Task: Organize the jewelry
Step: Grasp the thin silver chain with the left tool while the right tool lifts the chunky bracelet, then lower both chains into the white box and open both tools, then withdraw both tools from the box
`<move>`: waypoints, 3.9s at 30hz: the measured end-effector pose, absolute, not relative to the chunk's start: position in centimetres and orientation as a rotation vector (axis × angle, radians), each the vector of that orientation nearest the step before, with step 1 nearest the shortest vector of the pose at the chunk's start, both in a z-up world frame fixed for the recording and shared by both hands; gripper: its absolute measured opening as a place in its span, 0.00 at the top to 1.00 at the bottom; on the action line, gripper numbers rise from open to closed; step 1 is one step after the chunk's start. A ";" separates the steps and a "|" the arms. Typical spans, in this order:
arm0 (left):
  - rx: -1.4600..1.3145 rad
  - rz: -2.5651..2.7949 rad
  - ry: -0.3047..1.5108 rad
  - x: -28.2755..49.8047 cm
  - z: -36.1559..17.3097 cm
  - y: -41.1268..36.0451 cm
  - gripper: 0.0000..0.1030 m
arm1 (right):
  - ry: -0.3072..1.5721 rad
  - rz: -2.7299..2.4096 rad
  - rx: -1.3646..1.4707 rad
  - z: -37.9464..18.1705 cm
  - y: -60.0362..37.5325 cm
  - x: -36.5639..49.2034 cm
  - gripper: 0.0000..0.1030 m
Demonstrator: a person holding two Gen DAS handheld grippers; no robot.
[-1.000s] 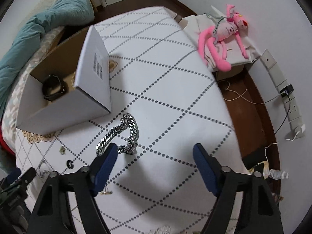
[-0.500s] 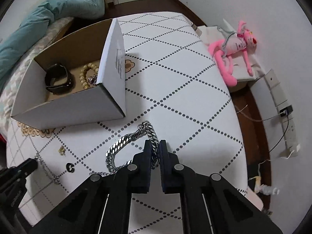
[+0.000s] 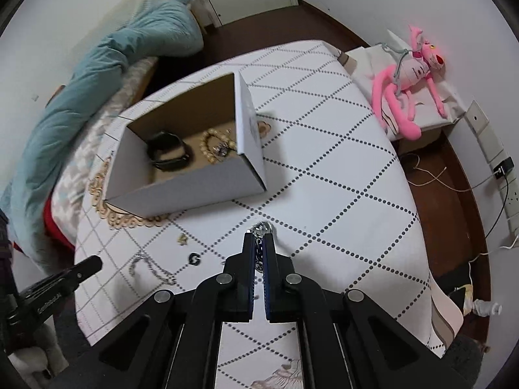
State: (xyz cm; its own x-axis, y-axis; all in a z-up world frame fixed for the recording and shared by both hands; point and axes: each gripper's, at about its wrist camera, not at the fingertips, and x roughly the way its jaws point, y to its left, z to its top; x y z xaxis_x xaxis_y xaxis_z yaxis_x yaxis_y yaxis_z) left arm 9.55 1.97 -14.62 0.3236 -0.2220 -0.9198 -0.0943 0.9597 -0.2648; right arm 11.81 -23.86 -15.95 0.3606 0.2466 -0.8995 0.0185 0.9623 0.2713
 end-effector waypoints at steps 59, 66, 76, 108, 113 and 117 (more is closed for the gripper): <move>-0.275 -0.308 1.008 16.6 -2.7 -1.1 0.97 | 1.015 0.365 0.374 -2.6 -22.8 16.6 0.96; -0.232 -0.286 1.115 20.8 -6.0 -1.7 0.96 | 1.077 0.330 0.302 -4.4 -21.1 22.0 0.96; -0.131 -0.089 1.233 23.0 -10.0 -1.5 0.69 | 1.267 0.269 0.171 -11.0 -19.2 27.9 0.94; -0.052 0.083 1.126 16.8 -10.3 -1.0 0.00 | 1.124 0.055 -0.086 -11.1 -19.7 18.8 0.01; -0.034 0.090 1.079 15.2 -8.3 -1.4 0.00 | 1.060 0.042 -0.079 -8.6 -20.0 17.0 0.01; -0.041 0.078 1.044 13.9 -6.4 -1.7 0.00 | 1.018 0.040 -0.070 -6.6 -20.4 15.7 0.01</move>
State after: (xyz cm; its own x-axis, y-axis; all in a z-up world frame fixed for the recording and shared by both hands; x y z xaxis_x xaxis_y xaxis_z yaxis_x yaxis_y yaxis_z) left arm 13.89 -1.73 -6.39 0.5003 0.0447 -0.8647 -0.0837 0.9965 0.0031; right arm 15.72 -20.38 -6.62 0.5247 0.0001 -0.8513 -0.0659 0.9970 -0.0404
